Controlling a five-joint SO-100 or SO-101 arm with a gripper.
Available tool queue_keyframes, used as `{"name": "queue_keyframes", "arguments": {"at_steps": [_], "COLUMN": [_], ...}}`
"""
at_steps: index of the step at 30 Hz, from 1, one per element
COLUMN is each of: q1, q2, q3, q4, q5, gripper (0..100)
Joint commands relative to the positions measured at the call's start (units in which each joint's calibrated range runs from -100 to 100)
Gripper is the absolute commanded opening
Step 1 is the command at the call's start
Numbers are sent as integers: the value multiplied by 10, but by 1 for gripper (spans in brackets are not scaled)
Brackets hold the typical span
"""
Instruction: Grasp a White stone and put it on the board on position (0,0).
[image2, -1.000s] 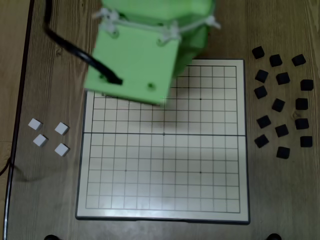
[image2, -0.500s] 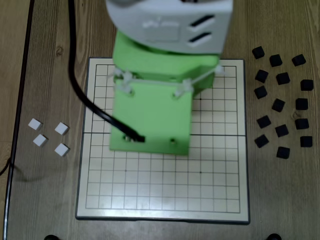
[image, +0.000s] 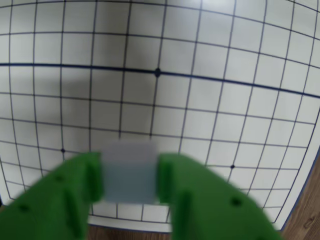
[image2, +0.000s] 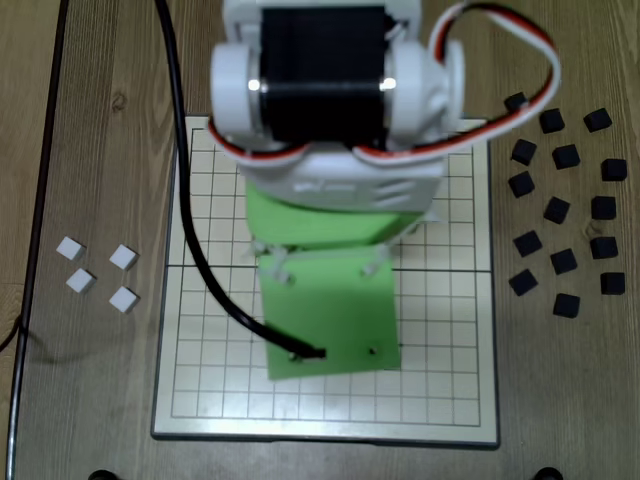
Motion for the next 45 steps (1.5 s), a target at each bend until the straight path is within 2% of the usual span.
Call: {"name": "queue_keyframes", "arguments": {"at_steps": [1,45], "q1": [4,19], "q2": [-16,-8], "q3": [10,181], "q4": [-32,-181], "q5": [4,-8], "gripper": [6,6]}}
